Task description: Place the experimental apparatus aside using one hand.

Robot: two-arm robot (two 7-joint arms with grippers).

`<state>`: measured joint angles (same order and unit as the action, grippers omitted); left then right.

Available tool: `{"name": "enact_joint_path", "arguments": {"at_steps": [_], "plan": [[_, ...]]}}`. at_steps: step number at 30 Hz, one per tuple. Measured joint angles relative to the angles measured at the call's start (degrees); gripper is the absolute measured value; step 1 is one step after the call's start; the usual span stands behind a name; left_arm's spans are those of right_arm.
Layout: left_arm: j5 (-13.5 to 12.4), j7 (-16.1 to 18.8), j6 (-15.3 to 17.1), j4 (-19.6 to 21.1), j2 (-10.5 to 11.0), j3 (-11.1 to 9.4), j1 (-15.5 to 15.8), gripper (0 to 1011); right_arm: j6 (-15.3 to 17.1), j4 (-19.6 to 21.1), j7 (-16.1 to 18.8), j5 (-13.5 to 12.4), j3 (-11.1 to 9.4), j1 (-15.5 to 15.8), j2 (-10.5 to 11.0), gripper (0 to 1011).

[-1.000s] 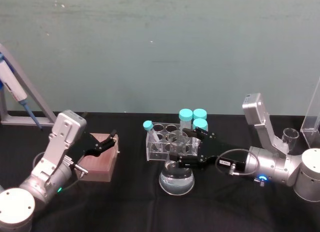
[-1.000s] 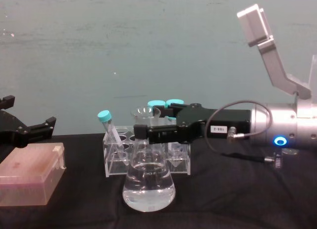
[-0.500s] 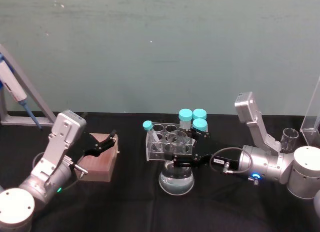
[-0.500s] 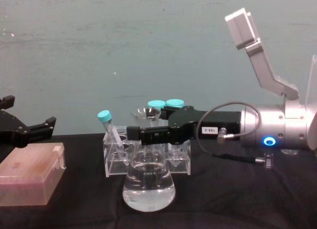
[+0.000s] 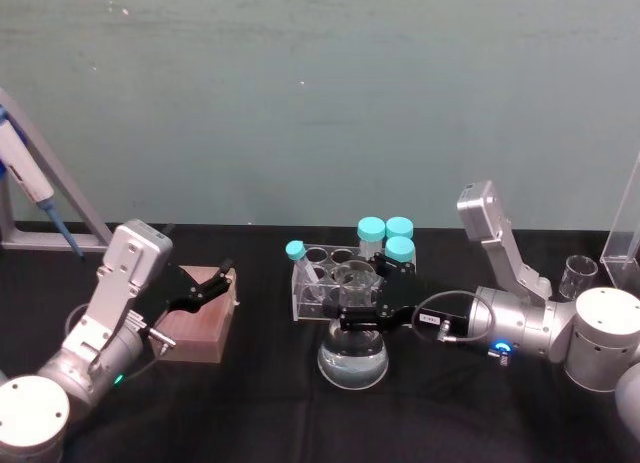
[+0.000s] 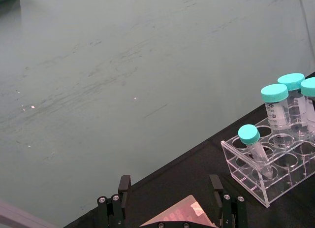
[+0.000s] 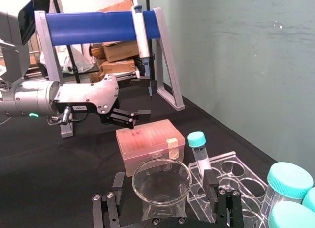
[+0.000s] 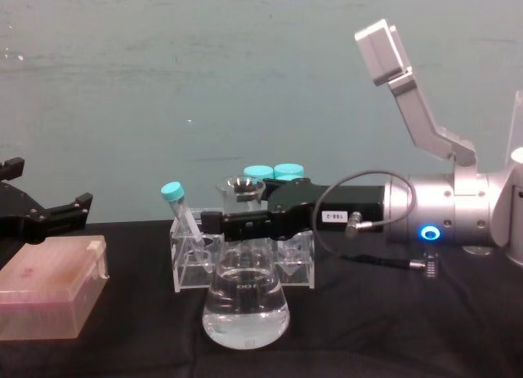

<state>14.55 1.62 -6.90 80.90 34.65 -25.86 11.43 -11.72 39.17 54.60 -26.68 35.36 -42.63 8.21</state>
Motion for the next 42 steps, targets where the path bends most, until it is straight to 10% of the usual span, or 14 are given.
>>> {"name": "enact_joint_path", "arguments": {"at_steps": [42], "plan": [[0.0, 0.0, 0.0, 0.0, 0.0, 0.0, 0.0, 1000, -0.3, -3.4, 0.4, 2.4, 0.0, -1.6, -1.3, 1000]]}}
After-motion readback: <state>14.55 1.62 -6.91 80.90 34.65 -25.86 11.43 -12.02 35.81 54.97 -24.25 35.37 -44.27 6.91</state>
